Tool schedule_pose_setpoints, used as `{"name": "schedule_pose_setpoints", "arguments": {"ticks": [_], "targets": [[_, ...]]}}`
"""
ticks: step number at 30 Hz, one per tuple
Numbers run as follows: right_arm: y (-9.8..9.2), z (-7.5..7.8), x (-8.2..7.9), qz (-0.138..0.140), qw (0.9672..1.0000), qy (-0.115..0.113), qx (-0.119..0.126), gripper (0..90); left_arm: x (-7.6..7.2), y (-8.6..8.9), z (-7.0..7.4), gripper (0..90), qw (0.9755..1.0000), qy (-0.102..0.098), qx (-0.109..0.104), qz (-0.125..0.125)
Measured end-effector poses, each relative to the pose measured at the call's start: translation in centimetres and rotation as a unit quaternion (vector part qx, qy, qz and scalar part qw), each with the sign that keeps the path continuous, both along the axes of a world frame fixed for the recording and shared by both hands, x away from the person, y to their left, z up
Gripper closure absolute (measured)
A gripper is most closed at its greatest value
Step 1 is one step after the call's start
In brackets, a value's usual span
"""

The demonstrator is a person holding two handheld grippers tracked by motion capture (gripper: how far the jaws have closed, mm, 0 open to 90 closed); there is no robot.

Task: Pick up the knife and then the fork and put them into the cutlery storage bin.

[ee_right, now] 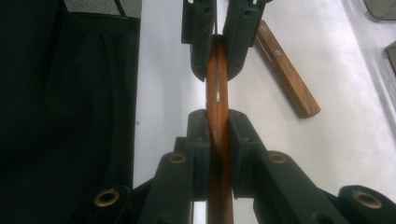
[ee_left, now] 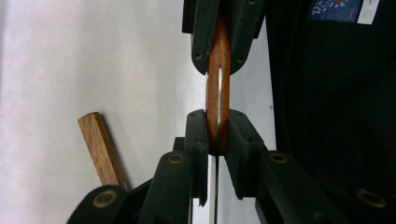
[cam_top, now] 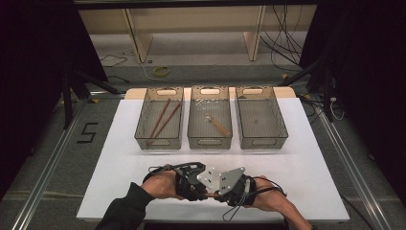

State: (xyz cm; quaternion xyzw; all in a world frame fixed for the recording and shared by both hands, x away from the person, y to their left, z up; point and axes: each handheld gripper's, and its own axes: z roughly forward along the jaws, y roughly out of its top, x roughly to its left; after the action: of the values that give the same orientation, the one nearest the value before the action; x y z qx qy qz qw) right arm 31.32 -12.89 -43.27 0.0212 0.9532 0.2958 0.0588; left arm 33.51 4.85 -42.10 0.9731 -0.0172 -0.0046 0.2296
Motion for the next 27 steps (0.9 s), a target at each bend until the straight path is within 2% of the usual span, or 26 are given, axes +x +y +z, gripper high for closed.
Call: {"name": "schedule_pose_setpoints", "arguments": {"ticks": [3, 5, 7, 9, 11, 13, 16, 18, 21, 25, 27], "targets": [[-0.1, 0.0, 0.0, -0.004, 1.0, 0.002, -0.005, 81.4, 0.3, 0.2, -0.1, 75.6, 1.0, 0.004, -0.004, 0.005], [-0.2, -0.1, 0.1, -0.009, 0.9999, 0.0, -0.01, 81.4, 0.5, 0.6, 0.3, 67.1, 0.9999, -0.002, -0.013, 0.011], [-0.4, -0.2, 0.2, -0.016, 0.9998, 0.001, -0.013, 81.4, 0.7, 0.9, 0.7, 60.4, 0.999, -0.001, -0.031, 0.031], [-0.6, -0.1, 0.4, -0.022, 0.9997, 0.002, -0.011, 81.4, 0.8, 1.3, 1.1, 50.2, 0.9968, -0.004, -0.053, 0.06], [-0.9, 0.1, 0.5, -0.031, 0.9995, -0.002, -0.009, 81.4, 1.2, 1.7, 1.3, 40.3, 0.9948, -0.015, -0.068, 0.075], [-1.2, 0.1, 0.8, -0.046, 0.9988, -0.005, -0.014, 81.4, 1.5, 2.1, 1.5, 34.9, 0.9916, -0.025, -0.085, 0.095], [-2.1, 0.2, 1.3, -0.068, 0.9976, -0.009, -0.012, 81.4, 1.9, 2.7, 1.8, 28.8, 0.9838, -0.037, -0.119, 0.129], [-2.6, 0.3, 1.5, -0.077, 0.9969, -0.013, -0.009, 81.4, 2.0, 3.2, 2.1, 26.1, 0.9776, -0.044, -0.141, 0.15], [-3.4, 0.5, 1.9, -0.097, 0.9951, -0.018, -0.005, 81.4, 2.2, 3.8, 2.3, 24.7, 0.9705, -0.047, -0.168, 0.167], [-4.2, 0.7, 2.4, -0.112, 0.9934, -0.023, -0.005, 81.4, 2.6, 4.4, 2.1, 21.5, 0.9652, -0.037, -0.177, 0.189], [-4.5, 0.7, 2.6, -0.119, 0.9925, -0.026, -0.003, 81.4, 2.7, 4.7, 1.8, 20.9, 0.9636, -0.033, -0.178, 0.197]]}}
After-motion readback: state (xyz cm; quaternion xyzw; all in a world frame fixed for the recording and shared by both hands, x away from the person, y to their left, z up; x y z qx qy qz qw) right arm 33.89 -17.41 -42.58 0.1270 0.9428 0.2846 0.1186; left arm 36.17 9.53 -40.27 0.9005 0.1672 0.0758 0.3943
